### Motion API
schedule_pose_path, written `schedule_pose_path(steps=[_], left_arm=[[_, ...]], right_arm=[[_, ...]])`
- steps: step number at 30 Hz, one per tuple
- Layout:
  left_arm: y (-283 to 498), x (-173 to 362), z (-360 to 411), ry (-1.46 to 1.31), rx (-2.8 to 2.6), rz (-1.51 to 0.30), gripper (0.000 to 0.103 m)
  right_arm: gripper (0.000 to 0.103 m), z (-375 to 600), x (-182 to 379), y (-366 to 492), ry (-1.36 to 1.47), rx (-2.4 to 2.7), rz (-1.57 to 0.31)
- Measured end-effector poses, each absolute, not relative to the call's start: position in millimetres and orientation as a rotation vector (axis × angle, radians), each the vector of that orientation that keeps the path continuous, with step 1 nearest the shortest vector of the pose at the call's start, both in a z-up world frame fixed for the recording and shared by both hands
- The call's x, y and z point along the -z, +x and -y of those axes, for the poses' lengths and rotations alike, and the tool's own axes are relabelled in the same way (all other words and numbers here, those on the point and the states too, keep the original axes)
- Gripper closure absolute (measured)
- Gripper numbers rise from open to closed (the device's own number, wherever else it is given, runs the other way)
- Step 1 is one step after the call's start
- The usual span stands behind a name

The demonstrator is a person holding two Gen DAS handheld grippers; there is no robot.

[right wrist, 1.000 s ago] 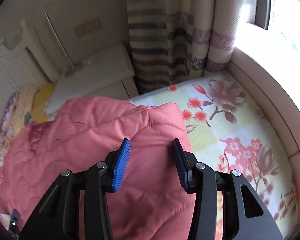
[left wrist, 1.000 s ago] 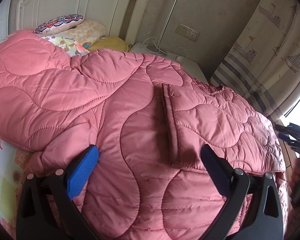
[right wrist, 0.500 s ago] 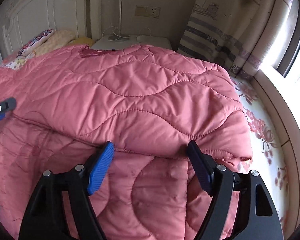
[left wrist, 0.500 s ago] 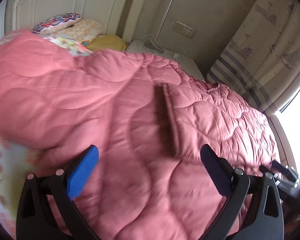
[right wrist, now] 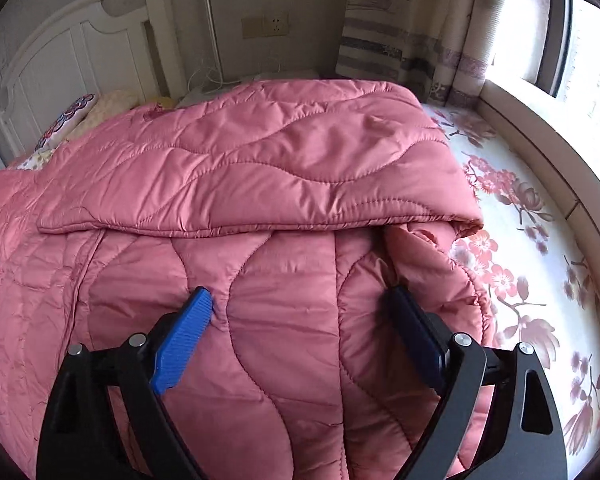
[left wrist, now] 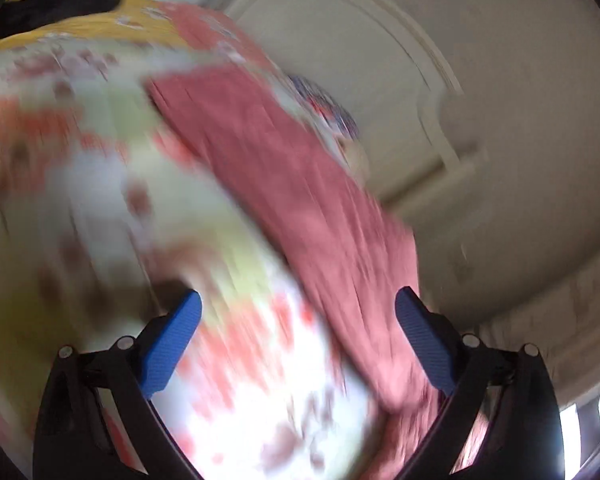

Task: Fold large clothes

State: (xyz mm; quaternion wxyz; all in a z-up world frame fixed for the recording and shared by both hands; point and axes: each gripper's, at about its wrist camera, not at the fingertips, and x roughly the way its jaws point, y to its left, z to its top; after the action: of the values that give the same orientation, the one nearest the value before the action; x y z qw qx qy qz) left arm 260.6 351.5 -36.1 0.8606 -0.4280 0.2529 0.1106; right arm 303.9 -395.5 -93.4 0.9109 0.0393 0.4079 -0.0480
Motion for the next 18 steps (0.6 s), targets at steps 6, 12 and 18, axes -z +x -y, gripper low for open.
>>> schedule_pose_path(steps=[6, 12, 18], left_arm=[[318, 32, -384, -0.853, -0.331, -0.580, 0.013], [346, -12, -323, -0.752, -0.281, -0.573, 0.094], [325, -113, -122, -0.446, 0.206, -0.412, 0.094]], right_arm=[[0.016, 398, 93, 302, 0.102, 0.084, -0.833], [0.016, 400, 95, 298, 0.115, 0.082, -0.820], [0.016, 406, 92, 293, 0.168, 0.070, -0.791]])
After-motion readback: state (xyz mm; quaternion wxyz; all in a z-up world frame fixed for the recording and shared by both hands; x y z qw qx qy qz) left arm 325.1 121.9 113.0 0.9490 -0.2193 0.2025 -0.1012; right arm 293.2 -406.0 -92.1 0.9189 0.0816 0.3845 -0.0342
